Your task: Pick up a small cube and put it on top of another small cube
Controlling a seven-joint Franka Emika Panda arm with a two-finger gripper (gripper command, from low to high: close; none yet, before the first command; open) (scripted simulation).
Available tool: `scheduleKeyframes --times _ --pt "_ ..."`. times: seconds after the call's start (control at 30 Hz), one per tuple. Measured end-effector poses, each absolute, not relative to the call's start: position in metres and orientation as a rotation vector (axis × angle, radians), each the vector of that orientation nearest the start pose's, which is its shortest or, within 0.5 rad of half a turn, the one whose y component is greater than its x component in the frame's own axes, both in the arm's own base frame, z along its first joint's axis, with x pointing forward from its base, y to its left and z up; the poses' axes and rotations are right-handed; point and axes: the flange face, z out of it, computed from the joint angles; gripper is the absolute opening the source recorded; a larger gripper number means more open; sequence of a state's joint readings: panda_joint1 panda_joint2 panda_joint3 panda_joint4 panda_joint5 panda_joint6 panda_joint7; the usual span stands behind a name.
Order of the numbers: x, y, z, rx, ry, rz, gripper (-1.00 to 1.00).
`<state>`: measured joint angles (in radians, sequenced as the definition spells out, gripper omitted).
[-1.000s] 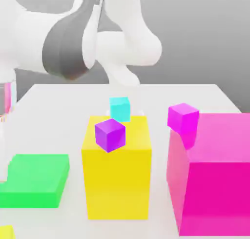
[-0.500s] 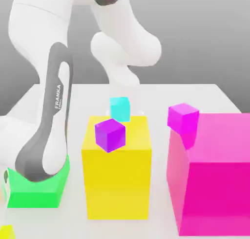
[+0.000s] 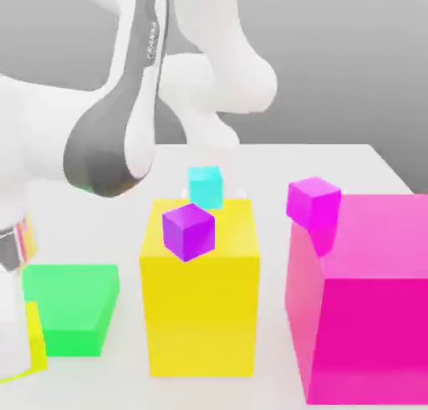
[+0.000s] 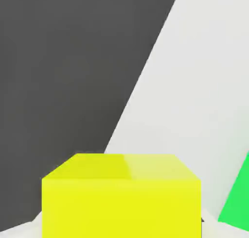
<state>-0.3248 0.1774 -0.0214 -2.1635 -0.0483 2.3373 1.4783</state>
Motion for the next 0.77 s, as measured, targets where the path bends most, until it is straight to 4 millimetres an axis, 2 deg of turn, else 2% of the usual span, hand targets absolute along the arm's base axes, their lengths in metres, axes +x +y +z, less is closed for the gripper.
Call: scheduleKeyframes --times 0.2,0.5,0.53,0.57,0.63,0.67,0.77 --pt "0.501 -0.120 0.382 -2.307 2.187 -0.028 -1.00" --pt "0.433 -0.043 0.462 -2.651 1.692 -0.002 -1.00" --pt "0.427 -0.038 0.462 -2.674 1.647 0.001 -1.00" --pt "0.424 -0.035 0.454 -2.685 1.625 0.002 -1.00" --pt "0.422 -0.033 0.429 -2.693 1.608 0.003 -1.00" --pt "0.421 -0.032 0.415 -2.694 1.605 0.003 1.00" --pt "0.421 -0.032 0.415 -2.694 1.605 0.003 1.00"
